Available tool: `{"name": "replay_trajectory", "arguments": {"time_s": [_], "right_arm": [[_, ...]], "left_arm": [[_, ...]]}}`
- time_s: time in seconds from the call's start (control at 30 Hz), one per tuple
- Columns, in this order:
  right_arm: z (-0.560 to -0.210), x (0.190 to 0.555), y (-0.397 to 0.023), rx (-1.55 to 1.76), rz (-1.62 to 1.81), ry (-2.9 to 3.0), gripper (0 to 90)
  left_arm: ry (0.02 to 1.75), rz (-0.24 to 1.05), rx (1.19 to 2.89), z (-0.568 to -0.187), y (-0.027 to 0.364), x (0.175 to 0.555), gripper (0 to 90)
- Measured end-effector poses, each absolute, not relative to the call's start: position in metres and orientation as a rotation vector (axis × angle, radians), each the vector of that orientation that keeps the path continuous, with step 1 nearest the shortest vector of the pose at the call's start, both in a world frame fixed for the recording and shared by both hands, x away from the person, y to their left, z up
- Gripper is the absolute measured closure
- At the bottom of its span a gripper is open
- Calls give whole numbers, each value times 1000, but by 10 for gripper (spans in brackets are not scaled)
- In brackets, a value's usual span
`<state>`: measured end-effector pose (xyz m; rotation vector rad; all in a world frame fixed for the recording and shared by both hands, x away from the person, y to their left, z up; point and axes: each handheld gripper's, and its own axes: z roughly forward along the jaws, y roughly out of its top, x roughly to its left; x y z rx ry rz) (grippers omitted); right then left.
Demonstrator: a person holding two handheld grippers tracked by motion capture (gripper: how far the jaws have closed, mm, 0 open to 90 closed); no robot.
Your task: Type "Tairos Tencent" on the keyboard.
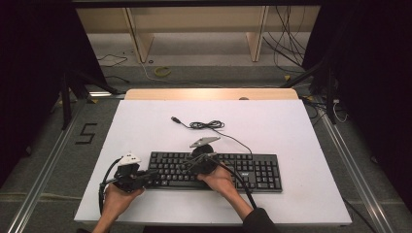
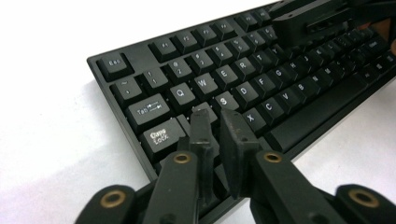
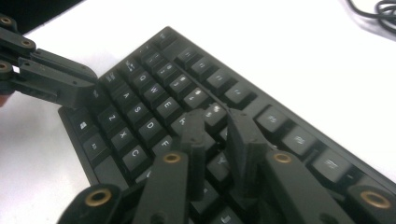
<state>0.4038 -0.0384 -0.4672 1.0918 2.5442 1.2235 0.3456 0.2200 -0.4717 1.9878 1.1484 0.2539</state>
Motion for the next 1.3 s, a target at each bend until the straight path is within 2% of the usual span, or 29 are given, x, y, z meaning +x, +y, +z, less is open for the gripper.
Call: {"name": "replay_trajectory", "arguments": {"time_s": [0.17, 0.4, 0.8, 1.03, 1.3], "right_arm": [[-463, 403, -50, 1098, 1268, 2527, 715], [-457, 399, -59, 1091, 1318, 2503, 631], [-451, 392, -71, 1096, 1346, 2473, 477], [-448, 385, -77, 1085, 1363, 2471, 432], [-447, 376, -81, 1070, 1382, 2474, 402]], "left_arm": [[1137, 251, 1963, -471, 220, 346, 762], [1115, 264, 1925, -468, 220, 346, 625], [1113, 296, 1897, -467, 216, 349, 453], [1119, 296, 1870, -465, 214, 354, 403], [1121, 300, 1874, -465, 212, 358, 385]]}}
